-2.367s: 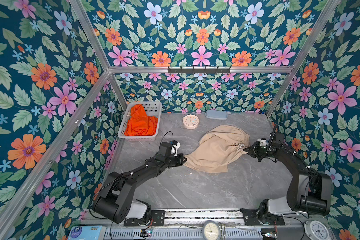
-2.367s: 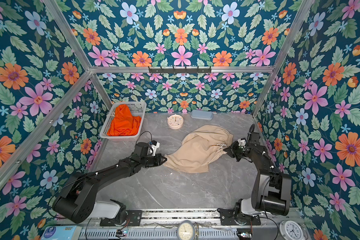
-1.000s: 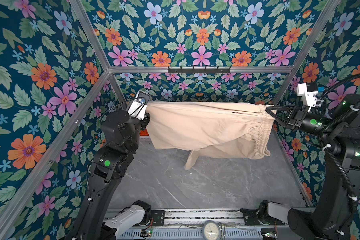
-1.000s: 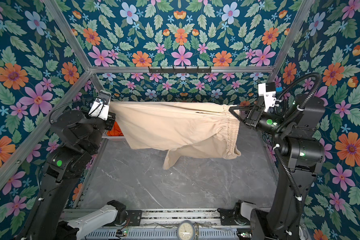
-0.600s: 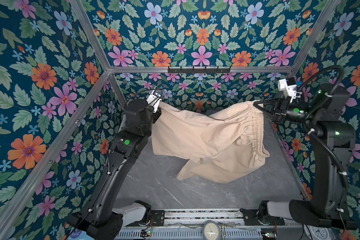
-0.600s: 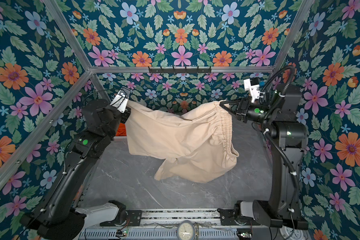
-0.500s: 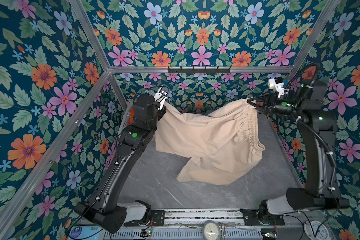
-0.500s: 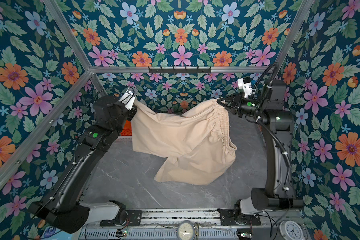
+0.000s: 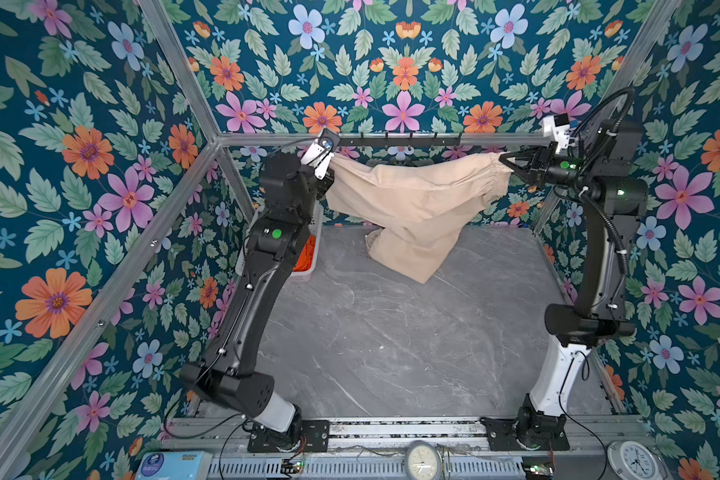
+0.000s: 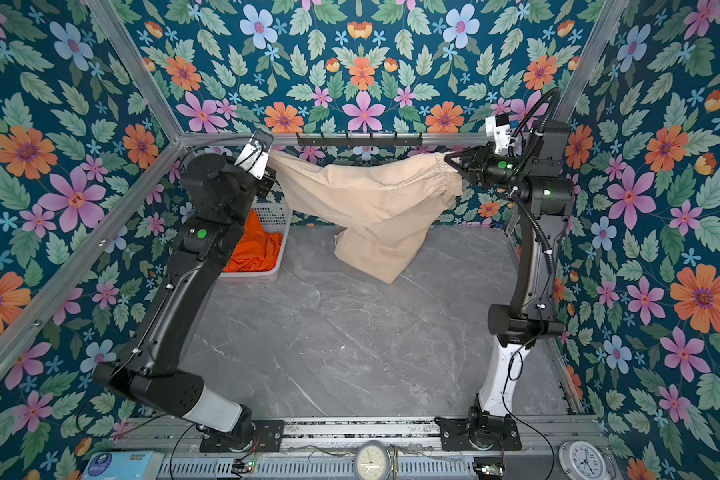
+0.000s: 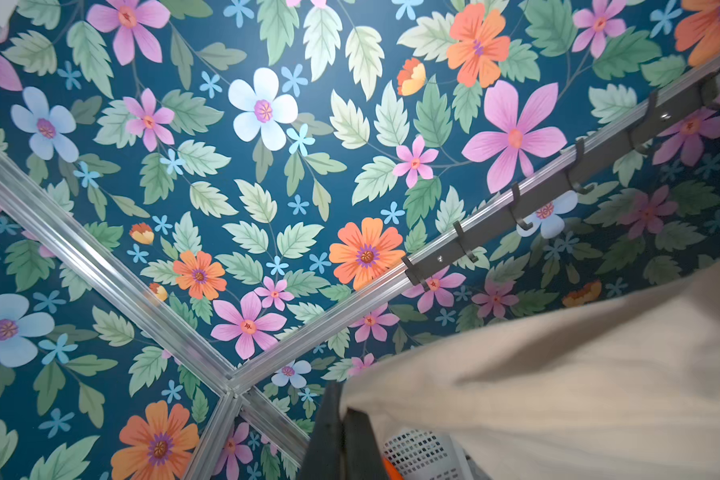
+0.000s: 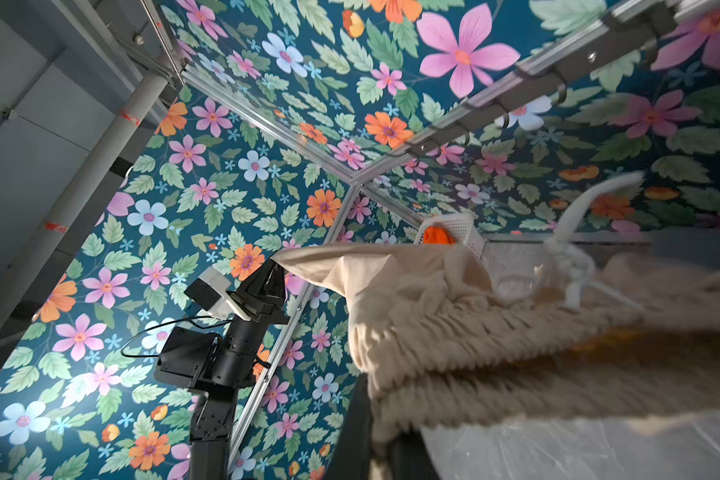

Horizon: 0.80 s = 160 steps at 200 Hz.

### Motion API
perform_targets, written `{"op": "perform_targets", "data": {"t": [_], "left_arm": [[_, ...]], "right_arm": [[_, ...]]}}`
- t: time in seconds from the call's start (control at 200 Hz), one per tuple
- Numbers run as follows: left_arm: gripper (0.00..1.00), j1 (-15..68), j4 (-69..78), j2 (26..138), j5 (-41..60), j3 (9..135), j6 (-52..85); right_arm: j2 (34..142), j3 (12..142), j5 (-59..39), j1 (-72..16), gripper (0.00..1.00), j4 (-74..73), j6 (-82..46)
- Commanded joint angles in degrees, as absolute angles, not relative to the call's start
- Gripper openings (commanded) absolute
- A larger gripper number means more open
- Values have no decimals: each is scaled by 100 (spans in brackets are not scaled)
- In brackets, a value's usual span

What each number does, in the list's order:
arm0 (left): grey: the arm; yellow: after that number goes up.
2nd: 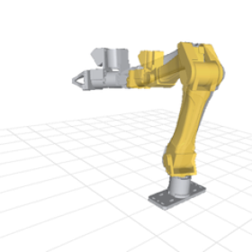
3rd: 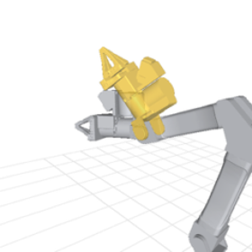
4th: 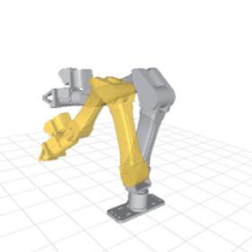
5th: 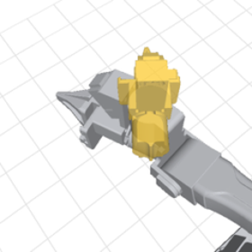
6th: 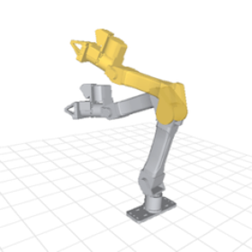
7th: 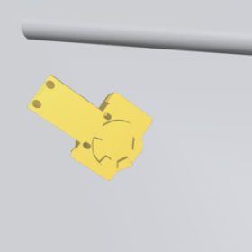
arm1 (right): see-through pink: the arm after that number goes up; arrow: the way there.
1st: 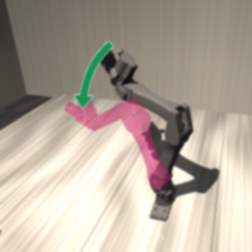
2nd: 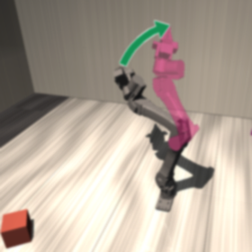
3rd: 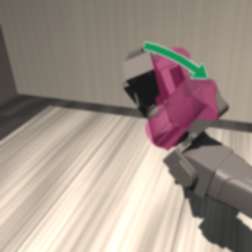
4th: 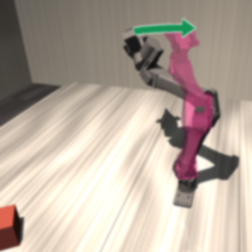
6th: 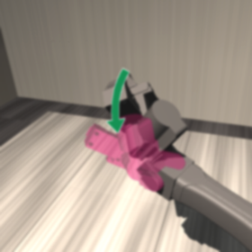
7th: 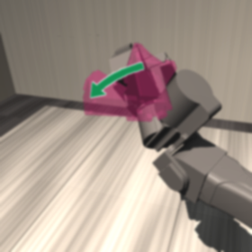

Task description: Fold and stack the shorts

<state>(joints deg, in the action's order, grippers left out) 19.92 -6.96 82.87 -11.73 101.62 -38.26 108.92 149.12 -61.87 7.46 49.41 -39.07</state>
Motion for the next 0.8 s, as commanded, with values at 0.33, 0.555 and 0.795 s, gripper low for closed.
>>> {"op": "perform_targets", "data": {"t": [0.33,0.555,0.795], "left_arm": [[0,2017,-2289,6098,-1135,5627,-3649],[0,2172,-3425,6529,-1037,5034,-3648],[2,2540,-3939,6878,-860,4658,-3580]], "right_arm": [[8267,7091,-5661,1202,0,4711,-2368],[8395,5873,-4748,1248,0,4973,-2245],[8276,5048,-4016,1248,0,5129,-2364]]}}
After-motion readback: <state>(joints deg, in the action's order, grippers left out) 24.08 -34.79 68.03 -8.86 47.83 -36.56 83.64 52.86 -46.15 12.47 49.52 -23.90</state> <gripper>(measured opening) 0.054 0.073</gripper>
